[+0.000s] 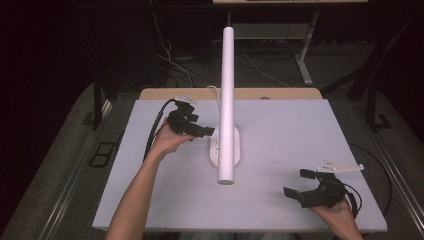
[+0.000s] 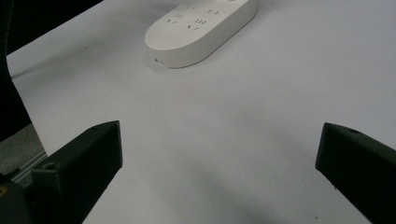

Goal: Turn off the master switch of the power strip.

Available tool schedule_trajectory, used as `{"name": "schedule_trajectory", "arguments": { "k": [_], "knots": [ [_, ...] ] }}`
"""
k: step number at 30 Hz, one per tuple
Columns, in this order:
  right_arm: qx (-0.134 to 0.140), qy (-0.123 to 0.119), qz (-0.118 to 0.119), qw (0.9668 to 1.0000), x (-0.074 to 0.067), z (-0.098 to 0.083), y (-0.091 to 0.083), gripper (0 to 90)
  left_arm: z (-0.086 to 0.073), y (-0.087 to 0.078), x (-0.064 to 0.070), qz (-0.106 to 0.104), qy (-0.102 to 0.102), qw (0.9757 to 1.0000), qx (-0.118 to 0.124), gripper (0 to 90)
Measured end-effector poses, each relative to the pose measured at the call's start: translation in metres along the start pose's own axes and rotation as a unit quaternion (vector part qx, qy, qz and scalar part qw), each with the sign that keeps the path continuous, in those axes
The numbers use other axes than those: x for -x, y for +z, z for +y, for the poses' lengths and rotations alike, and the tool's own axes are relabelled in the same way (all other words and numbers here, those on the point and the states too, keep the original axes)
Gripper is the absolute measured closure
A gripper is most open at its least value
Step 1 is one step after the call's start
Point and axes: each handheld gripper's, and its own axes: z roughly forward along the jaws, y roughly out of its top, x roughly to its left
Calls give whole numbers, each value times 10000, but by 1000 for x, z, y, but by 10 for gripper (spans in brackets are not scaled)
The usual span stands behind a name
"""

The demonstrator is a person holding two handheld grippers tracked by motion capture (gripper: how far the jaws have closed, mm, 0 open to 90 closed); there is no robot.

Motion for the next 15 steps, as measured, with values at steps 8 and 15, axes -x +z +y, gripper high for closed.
{"name": "schedule_trajectory", "arguments": {
  "k": [8,15],
  "knots": [
    [-3,-5,-2,10000,0,0,0,0,-1,10,-6,-37,-108,9999,48,133],
    [-12,-7,-5,10000,0,0,0,0,-3,17,-10,-115,-266,9995,101,164]
  ]
}}
